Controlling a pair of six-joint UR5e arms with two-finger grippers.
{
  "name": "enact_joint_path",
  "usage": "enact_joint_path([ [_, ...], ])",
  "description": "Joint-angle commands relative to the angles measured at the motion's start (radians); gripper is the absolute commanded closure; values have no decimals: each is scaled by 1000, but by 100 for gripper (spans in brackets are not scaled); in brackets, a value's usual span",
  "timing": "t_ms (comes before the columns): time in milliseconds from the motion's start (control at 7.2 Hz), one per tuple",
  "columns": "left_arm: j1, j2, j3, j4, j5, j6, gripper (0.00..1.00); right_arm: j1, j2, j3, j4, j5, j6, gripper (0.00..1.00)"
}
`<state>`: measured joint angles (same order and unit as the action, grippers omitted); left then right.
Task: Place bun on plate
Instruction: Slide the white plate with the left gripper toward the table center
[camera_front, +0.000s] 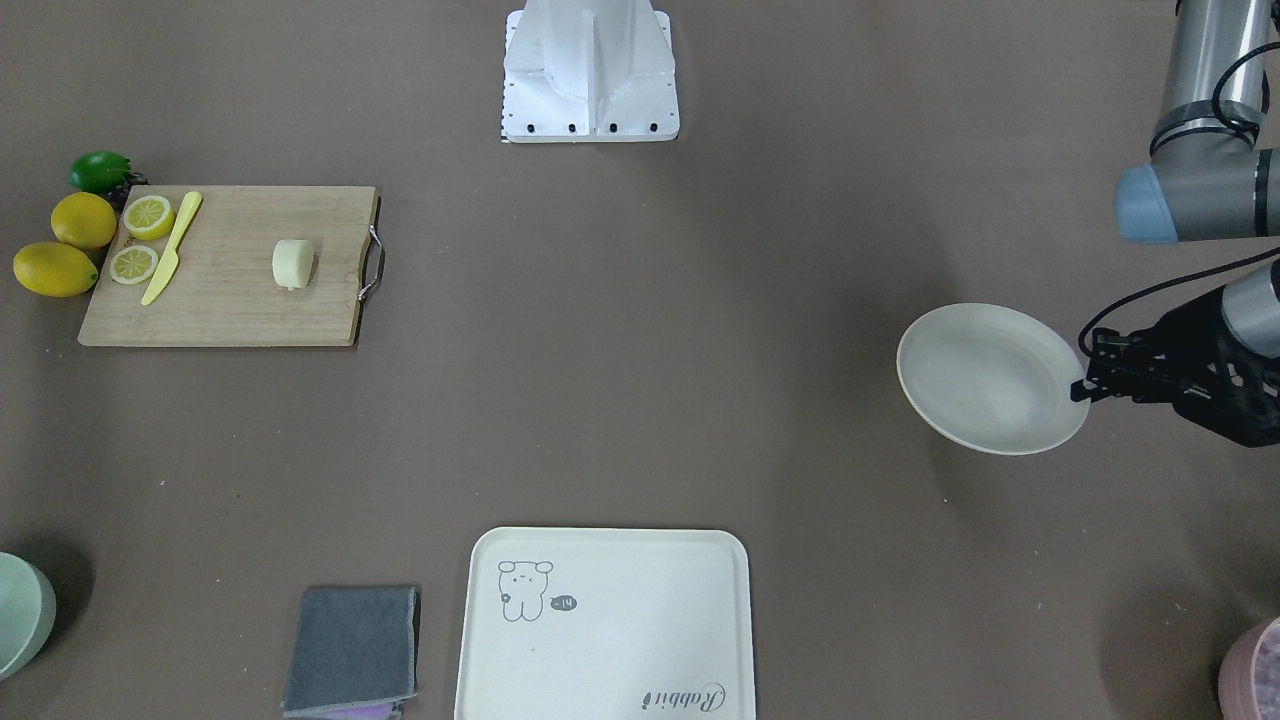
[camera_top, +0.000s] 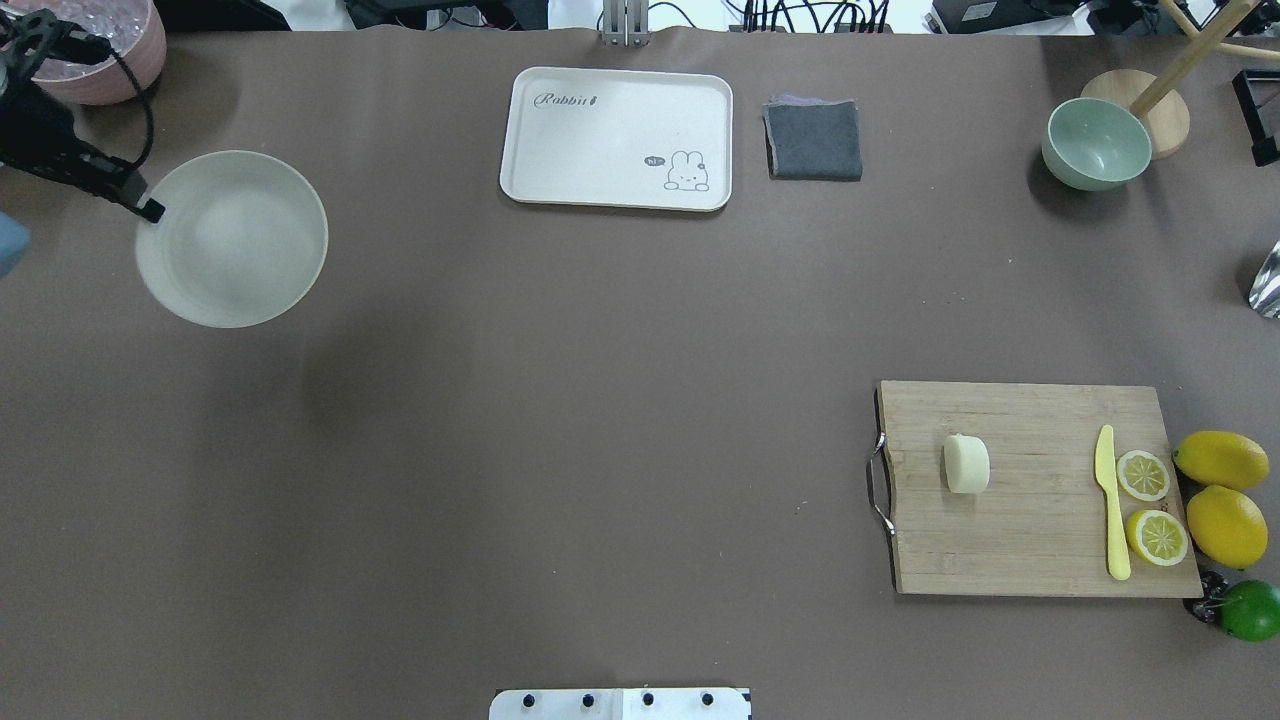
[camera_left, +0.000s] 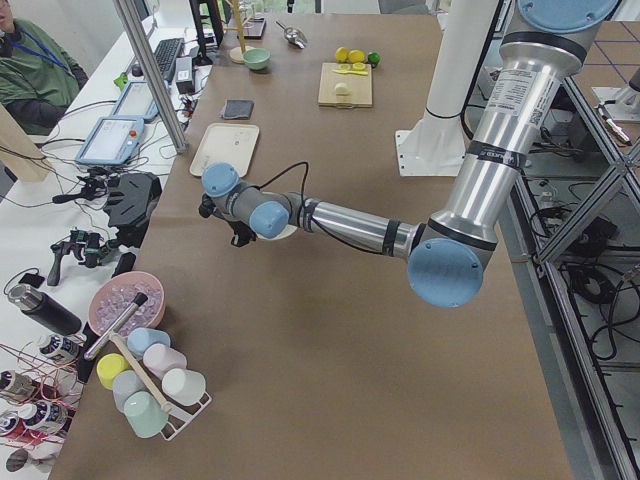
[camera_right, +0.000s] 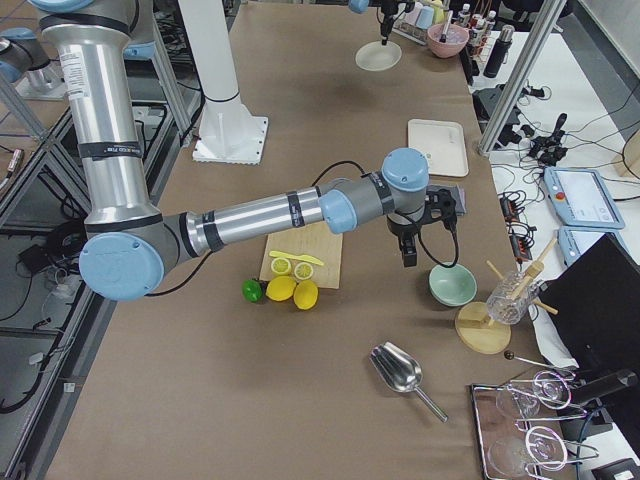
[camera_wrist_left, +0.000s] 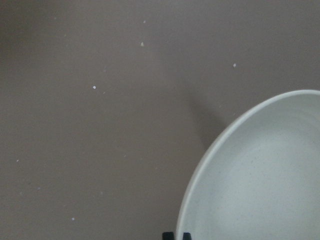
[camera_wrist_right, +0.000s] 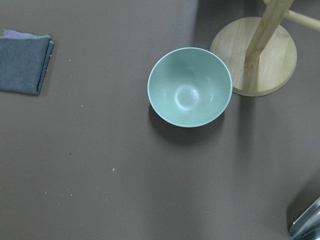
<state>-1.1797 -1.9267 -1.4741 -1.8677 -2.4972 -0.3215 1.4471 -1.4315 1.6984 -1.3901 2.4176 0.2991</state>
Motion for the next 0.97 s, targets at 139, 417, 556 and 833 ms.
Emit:
enact_joint_path([
  [139,168,-139,-86,-2,38,-345,100,-2,-1,-34,3,3,0,0],
  [417,347,-187,-127,-49,217,-532,100,-2,-1,-34,3,3,0,0],
  [556,432,-189,-123,-112,288,-603,100,-7,-1,-34,3,3,0,0],
  [833,547,-202,-121,-137,398,-652,100,-20,0,-34,3,1,2,0],
])
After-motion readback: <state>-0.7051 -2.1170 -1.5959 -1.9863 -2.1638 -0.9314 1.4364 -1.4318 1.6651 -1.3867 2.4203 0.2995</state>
